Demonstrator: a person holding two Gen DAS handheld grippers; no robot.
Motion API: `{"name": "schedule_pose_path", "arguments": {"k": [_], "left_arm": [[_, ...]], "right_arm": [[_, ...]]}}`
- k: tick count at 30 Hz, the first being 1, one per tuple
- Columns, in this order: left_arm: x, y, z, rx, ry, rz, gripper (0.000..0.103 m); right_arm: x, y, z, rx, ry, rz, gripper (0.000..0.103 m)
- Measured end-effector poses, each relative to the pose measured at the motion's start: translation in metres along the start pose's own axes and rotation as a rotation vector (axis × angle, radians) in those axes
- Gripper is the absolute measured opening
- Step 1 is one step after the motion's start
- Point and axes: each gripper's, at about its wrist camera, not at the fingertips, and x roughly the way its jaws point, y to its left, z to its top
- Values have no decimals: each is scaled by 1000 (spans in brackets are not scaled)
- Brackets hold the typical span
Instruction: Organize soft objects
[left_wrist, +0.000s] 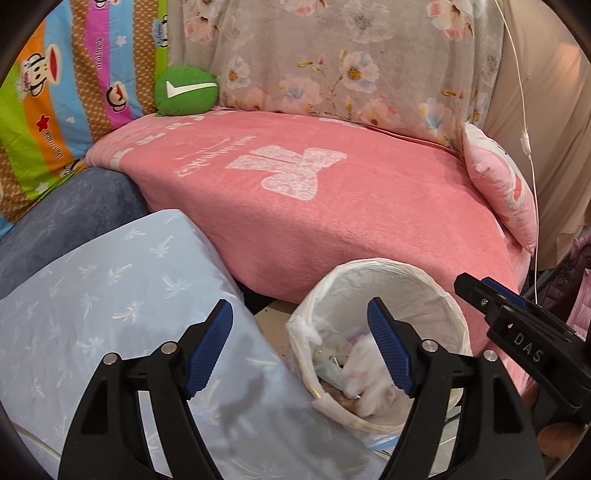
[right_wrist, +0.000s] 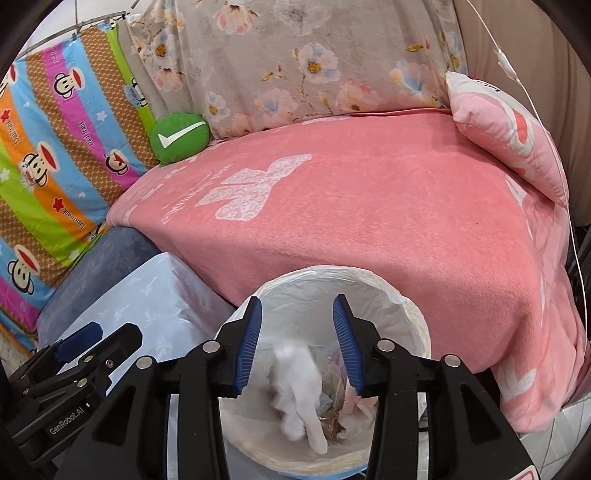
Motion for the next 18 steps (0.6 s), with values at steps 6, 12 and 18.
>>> {"name": "schedule_pose_path", "arguments": {"k": [6,12,18], "left_arm": [[-8,9,-4,-17,-14,41,76],[-18,15,-11,-24,-24,71,78],[-27,15,-19,-6,-31,112,86]], "right_arm": [[-7,11,-9,-27,17,10,48],[-19,21,-21,-76,32,1,49],[-33,26,-32,-131,28,-29,55]]}}
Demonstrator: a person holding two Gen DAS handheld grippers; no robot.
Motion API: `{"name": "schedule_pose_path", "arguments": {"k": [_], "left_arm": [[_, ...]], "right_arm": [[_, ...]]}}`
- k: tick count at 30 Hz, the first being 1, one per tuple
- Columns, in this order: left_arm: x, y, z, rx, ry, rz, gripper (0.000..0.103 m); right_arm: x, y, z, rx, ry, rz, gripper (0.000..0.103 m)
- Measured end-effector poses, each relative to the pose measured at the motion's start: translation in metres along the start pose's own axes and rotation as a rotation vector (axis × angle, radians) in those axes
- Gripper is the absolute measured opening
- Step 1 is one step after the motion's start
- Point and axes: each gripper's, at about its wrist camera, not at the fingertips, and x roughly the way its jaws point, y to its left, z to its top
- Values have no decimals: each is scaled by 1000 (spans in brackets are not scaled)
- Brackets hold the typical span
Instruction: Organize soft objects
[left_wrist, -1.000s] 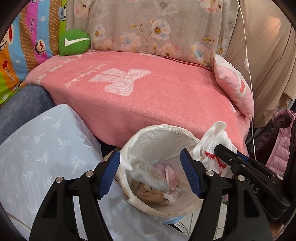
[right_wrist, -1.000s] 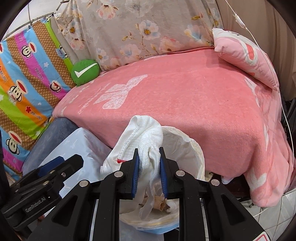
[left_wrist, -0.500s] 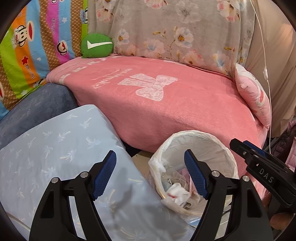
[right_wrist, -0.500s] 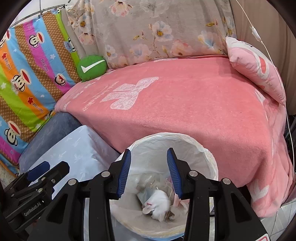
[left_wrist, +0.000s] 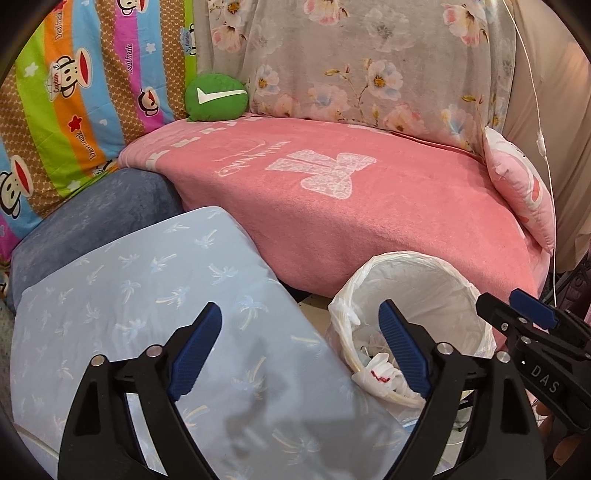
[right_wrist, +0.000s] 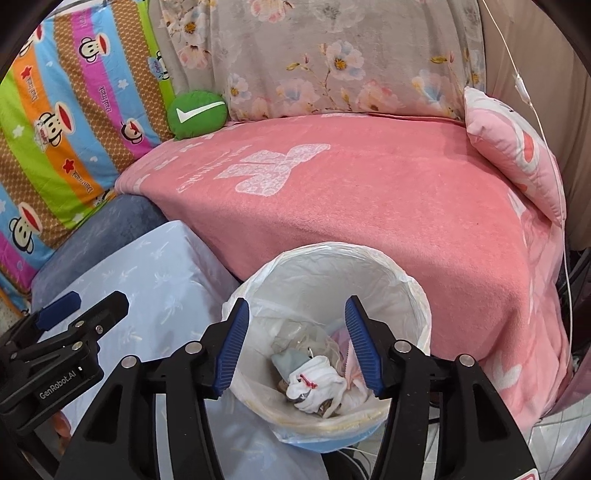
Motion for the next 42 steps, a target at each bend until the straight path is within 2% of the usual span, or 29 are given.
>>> {"name": "schedule_pose_path", "arguments": {"k": [4,8,11,14,23,26,42], "left_arm": [[-7,-1,-6,24,-12,30,88],[-9,-2,-12,30,-5,48,90],[-11,-3,-16,33,2,62,90],[-12,-2,-19,41,3,85,90],[-12,-2,-28,44,23,107,91],[-12,-3,-29,44,26,109,91],[-9,-8,-36,44,44,121,95]], "right_arm": [[-8,2,-6,-28,2,-11,60],[-13,3,-13,-45,3,-24,71],[-15,1,-17,-44,15,-28,74],[-16,-1,-20,-46,25,-23,84],[-19,-6,-31,-60,35,-44,88],[-19,-7,-34,-61,40,-50,98],[-19,-9,-41,-75,44,-75,98]]}}
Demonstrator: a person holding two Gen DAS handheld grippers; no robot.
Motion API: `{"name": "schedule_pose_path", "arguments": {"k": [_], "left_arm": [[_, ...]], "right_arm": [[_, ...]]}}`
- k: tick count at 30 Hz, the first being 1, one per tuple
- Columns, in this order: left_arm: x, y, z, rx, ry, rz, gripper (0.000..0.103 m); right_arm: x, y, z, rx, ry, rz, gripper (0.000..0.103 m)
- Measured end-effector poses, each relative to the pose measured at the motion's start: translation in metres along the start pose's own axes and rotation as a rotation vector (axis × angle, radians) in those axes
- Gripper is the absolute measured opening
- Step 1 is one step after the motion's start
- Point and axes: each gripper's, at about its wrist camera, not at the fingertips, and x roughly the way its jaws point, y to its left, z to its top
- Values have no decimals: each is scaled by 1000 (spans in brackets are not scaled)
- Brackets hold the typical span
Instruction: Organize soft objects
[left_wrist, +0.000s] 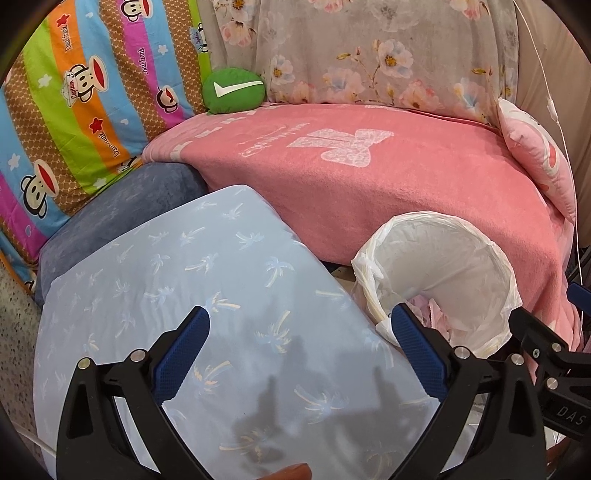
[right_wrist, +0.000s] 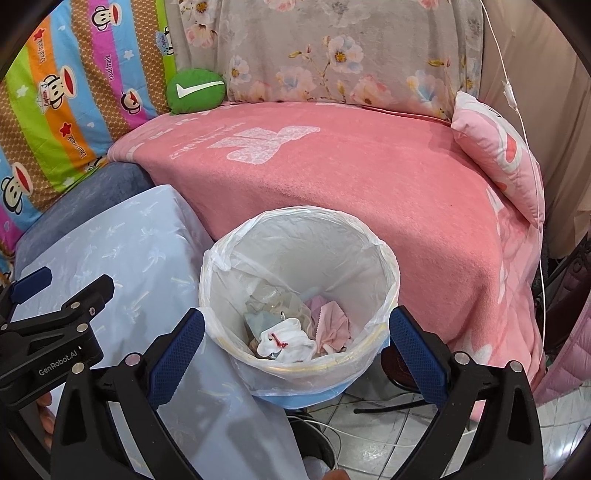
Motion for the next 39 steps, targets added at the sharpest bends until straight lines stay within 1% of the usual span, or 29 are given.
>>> {"name": "schedule_pose_path", "arguments": {"k": [12,24,39], "left_arm": [[1,-2,-7,-1,19,12,95],[2,-2,-9,-13,30,38,95],[3,-3,-10,-25,33,48,95]], "right_arm": [[3,0,-9,-5,26,-5,98],[5,-2,-10,1,30,-9,98],[6,-5,-14,15,36,-18,98]]}}
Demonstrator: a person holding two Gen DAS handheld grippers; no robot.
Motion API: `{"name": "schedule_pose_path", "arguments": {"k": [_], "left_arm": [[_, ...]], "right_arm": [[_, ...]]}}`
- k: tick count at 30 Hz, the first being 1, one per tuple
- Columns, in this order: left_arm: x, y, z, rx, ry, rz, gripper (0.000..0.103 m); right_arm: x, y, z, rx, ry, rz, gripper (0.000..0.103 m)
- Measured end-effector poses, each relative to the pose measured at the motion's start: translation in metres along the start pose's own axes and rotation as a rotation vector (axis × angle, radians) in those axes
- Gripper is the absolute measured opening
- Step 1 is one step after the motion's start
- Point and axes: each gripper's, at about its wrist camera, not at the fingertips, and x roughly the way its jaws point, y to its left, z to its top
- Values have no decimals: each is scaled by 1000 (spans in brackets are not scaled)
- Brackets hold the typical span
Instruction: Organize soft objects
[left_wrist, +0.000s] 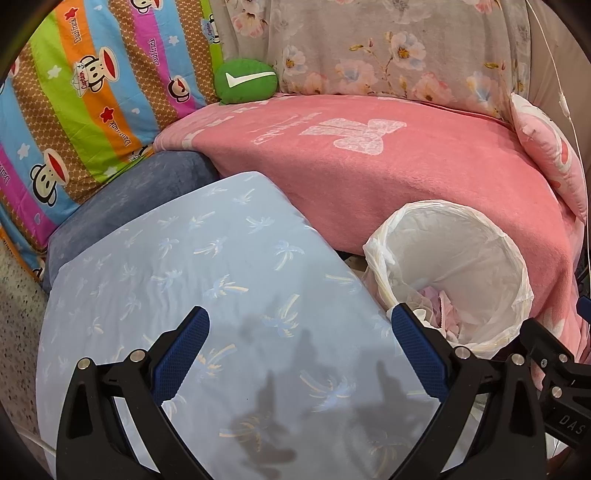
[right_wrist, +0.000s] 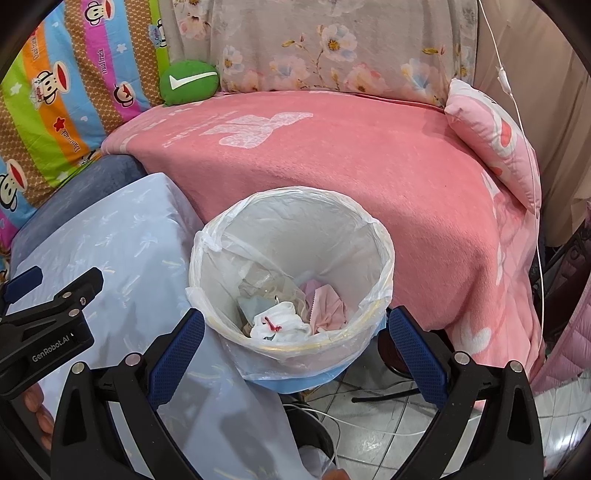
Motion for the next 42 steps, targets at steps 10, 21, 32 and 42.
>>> {"name": "schedule_pose_path", "arguments": {"k": [10,21,32,42], "left_arm": [[-1,0,0,0,1,-1,95],[-1,-1,0,4,-1,-2,95],[-1,-1,-1,1,0,-3,95],[-2,-1,0,2,-4,0,95]], "right_arm": [[0,-1,0,2,-1,-1,98],[-2,-1,0,6,-2,-2,98],[-1,-2,0,6,-2,-2,98],[-3,-3,0,9,-4,-2,98]]}}
